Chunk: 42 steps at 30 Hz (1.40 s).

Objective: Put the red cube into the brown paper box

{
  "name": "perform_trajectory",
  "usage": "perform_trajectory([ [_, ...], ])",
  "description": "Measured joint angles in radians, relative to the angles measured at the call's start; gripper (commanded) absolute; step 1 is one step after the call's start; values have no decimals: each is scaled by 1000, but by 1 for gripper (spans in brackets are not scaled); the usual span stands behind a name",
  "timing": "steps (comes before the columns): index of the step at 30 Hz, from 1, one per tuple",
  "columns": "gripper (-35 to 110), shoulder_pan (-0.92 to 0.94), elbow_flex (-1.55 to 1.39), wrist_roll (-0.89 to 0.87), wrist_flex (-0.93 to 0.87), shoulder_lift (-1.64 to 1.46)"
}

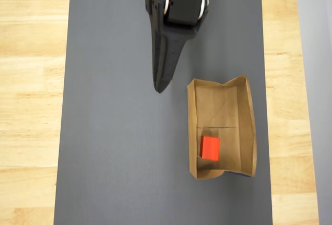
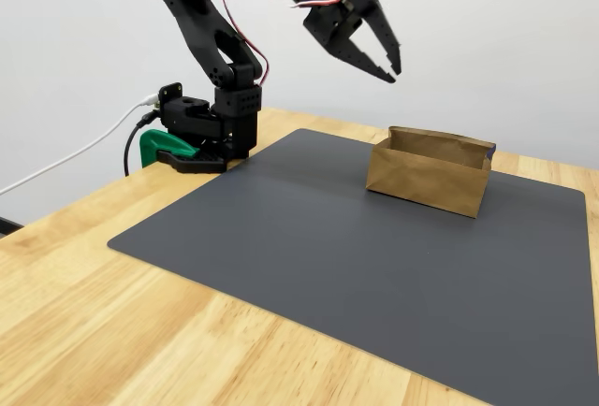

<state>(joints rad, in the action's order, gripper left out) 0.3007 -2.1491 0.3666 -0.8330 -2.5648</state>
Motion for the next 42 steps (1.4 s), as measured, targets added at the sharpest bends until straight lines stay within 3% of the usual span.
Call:
perform_trajectory([
  [9,0,-35,-192,-158,-272,-388],
  [19,0,-95,-413,-256,-278,-572],
  [42,0,-138,-506,-293,-284,-574],
])
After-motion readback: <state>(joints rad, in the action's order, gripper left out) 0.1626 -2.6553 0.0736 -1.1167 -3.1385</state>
